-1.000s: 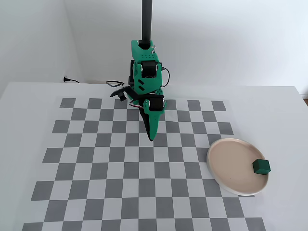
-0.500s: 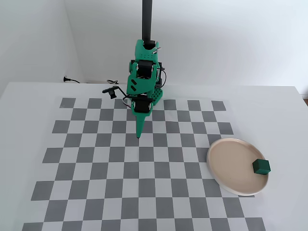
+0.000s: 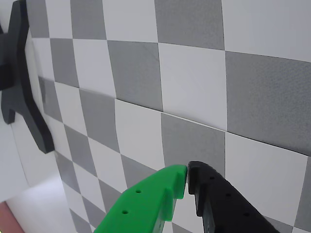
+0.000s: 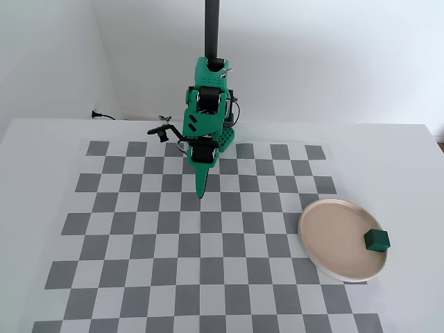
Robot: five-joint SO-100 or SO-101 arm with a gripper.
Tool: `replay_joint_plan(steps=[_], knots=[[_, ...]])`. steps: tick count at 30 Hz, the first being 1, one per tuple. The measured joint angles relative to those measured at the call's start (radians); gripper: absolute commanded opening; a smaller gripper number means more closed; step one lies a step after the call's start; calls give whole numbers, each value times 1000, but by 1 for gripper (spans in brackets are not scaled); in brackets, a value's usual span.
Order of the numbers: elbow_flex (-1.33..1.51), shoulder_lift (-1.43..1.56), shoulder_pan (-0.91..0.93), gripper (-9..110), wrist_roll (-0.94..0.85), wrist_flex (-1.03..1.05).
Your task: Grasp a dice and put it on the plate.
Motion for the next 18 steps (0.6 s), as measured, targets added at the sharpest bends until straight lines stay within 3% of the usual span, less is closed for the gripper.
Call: replay_joint_plan(steps=[18], knots=[[0, 0, -8, -4, 8, 11]])
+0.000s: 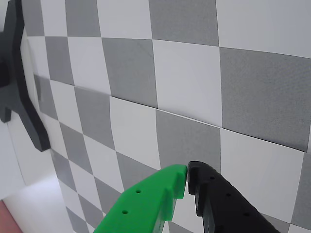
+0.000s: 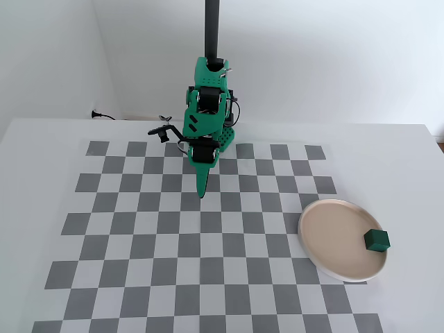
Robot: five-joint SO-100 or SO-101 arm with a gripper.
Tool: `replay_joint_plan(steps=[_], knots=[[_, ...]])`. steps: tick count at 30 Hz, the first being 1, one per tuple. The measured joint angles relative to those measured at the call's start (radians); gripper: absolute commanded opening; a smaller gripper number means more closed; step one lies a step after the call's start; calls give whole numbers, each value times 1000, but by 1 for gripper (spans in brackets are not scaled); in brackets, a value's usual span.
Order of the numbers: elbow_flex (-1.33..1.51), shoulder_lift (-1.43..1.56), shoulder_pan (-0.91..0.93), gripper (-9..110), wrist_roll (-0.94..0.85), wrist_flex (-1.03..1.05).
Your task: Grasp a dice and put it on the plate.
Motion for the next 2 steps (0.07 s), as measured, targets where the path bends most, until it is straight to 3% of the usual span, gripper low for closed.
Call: replay_joint_plan(steps=[2], knots=[[0, 0, 0, -4, 0, 0]])
